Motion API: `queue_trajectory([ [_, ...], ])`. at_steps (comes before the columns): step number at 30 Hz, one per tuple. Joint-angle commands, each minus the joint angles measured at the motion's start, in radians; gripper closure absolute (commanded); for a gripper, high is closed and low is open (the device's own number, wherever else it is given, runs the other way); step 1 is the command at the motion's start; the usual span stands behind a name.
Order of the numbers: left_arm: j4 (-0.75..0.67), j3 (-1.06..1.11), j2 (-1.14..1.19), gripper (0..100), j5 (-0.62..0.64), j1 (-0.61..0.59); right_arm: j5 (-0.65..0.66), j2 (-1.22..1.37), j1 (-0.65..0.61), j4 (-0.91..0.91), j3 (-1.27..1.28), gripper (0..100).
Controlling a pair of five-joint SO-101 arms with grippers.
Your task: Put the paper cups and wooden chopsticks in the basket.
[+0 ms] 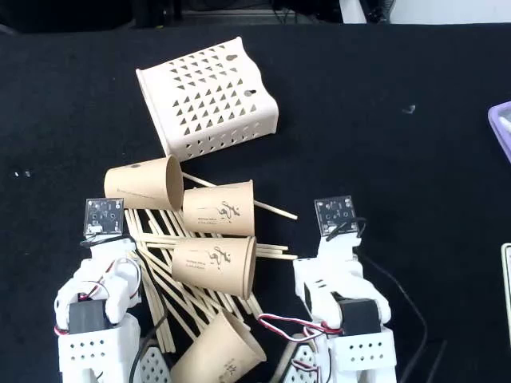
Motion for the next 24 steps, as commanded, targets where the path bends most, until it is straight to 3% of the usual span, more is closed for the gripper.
queue_trajectory([
  [1,0.003,0.022,-0.009,97,-0.008,0.005,-0.006,-0.096,0.011,0.008,-0.001,98.3],
  [16,0.021,0.022,-0.014,97,-0.014,0.102,-0.006,-0.096,0.014,-0.041,-0.001,98.0],
  [19,0.021,-0.002,-0.015,97,-0.014,0.024,-0.006,-0.096,0.014,-0.063,-0.001,98.0],
  [24,-0.025,-0.124,-0.015,97,-0.015,-0.206,-0.005,-0.096,0.014,-0.175,-0.001,98.0],
])
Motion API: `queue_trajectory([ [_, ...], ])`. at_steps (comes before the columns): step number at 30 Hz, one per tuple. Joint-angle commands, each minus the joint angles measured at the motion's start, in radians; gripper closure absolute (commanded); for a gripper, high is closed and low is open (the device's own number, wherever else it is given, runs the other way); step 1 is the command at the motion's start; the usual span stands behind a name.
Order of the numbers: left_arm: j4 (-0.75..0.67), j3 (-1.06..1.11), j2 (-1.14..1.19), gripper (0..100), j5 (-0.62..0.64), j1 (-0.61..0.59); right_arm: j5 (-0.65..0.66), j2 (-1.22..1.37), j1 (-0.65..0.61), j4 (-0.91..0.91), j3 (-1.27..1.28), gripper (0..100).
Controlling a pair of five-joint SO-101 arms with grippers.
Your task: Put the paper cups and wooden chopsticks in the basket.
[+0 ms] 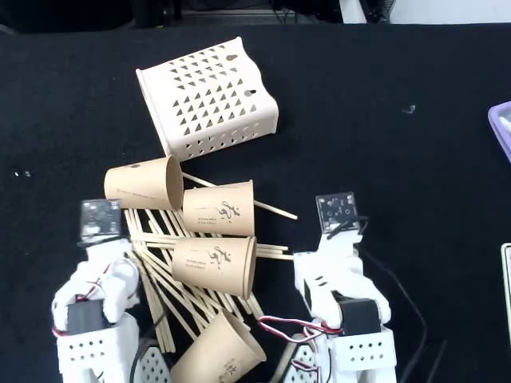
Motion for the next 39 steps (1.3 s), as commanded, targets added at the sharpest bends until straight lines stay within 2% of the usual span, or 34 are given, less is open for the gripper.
queue_trajectory([
  [1,-0.066,-0.143,-0.012,97,-0.008,-0.231,0.000,-0.096,0.015,-0.106,-0.001,98.0],
  [3,-0.138,-0.200,-0.012,97,-0.008,-0.363,0.040,-0.096,0.017,-0.175,-0.002,98.0],
  [7,-0.345,-0.282,-0.012,97,-0.008,-0.559,0.235,-0.096,0.020,-0.318,-0.002,98.0],
  [10,-0.468,-0.341,-0.012,97,-0.006,-0.631,0.351,-0.096,0.020,-0.423,-0.013,97.9],
  [12,-0.496,-0.378,-0.012,97,-0.005,-0.630,0.359,-0.096,0.018,-0.450,-0.058,97.9],
  [17,-0.440,-0.410,-0.012,97,-0.006,-0.542,0.362,-0.096,0.021,-0.353,-0.249,97.9],
  [22,-0.295,-0.420,-0.014,97,-0.002,-0.547,0.362,-0.096,0.021,-0.318,-0.255,97.9],
  [31,-0.112,-0.512,-0.014,97,0.002,-0.705,0.362,-0.096,0.021,-0.316,-0.199,97.9],
  [39,-0.095,-0.561,-0.014,97,-0.005,-0.898,0.358,-0.096,0.023,-0.318,-0.173,97.9],
])
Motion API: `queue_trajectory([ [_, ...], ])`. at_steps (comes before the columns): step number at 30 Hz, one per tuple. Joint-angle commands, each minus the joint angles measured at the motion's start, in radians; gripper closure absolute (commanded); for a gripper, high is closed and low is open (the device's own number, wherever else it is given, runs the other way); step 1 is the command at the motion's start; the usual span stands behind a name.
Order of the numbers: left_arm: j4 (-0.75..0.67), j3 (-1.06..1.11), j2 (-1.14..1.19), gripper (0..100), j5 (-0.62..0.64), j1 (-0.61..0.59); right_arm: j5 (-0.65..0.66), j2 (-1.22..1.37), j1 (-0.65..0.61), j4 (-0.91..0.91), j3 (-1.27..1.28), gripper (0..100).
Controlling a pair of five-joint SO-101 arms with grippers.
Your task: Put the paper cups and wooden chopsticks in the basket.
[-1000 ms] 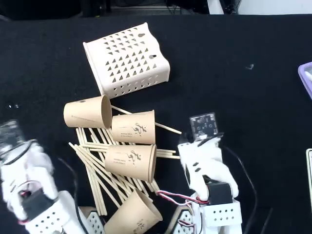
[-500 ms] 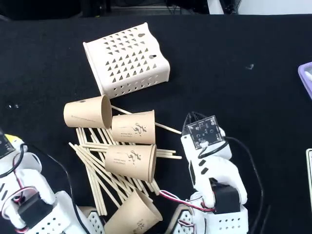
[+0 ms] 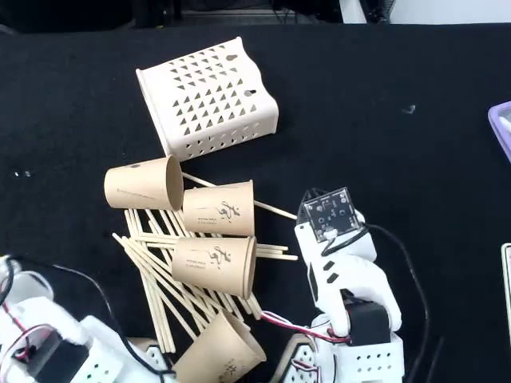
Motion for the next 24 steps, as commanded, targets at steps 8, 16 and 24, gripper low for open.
queue_trajectory([
  [8,-0.069,-0.004,0.009,97,-0.025,0.197,0.006,-0.096,0.129,0.011,-0.013,97.9],
  [16,-0.480,0.018,0.184,79,0.028,0.470,0.005,-0.094,0.160,0.026,-0.182,97.9],
  [24,-0.201,-0.820,1.102,78,0.023,0.610,0.005,-0.025,0.167,0.032,-0.414,97.9],
])
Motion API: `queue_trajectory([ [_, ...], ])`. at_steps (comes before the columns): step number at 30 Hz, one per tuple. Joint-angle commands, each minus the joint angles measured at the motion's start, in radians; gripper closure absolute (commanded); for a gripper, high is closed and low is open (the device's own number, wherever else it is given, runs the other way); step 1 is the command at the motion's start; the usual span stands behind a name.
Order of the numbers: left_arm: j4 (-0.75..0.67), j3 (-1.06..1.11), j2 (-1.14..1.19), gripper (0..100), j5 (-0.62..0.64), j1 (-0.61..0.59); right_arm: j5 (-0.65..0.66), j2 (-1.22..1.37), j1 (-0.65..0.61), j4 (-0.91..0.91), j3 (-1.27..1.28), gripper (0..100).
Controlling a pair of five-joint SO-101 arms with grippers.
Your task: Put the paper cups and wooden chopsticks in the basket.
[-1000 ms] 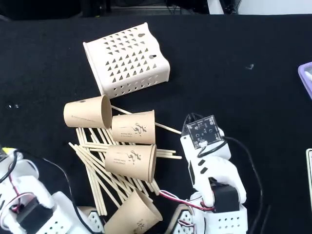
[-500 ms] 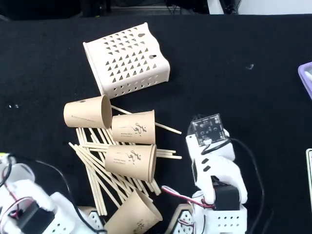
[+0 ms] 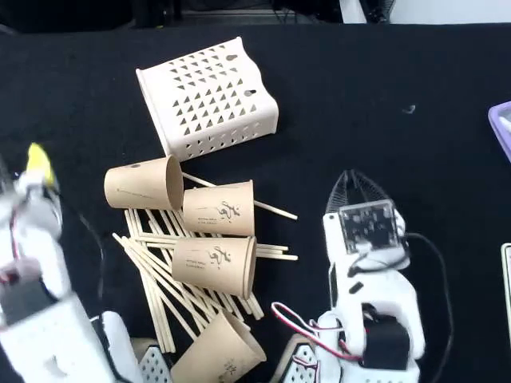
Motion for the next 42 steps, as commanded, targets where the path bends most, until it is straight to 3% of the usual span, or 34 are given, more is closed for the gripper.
queue_trajectory([
  [1,0.287,-0.699,0.669,78,0.006,0.142,0.006,0.015,0.012,0.003,-0.160,97.9],
  [4,0.554,-1.138,1.040,78,0.011,0.239,0.006,0.179,0.012,0.003,-0.252,97.9],
  [8,0.802,-1.696,1.478,78,0.017,0.341,0.006,0.446,0.008,0.003,-0.366,97.9],
  [12,0.911,-2.198,1.858,78,0.087,0.395,0.006,0.697,0.006,0.000,-0.456,97.9],
  [16,0.971,-2.566,2.176,78,0.109,0.430,0.006,0.877,0.005,-0.005,-0.507,97.9],
  [18,0.954,-2.560,2.269,78,0.110,0.440,0.006,0.934,0.005,-0.006,-0.515,97.9],
  [32,0.985,-2.540,2.320,79,0.109,0.375,0.006,0.980,-0.028,-0.132,-0.426,97.9],
  [39,0.965,-2.559,2.170,78,0.112,0.366,0.006,0.980,-0.095,-0.126,-0.429,97.9],
  [42,0.971,-2.555,2.131,78,0.183,0.389,0.006,0.981,-0.110,-0.126,-0.426,97.9],
])
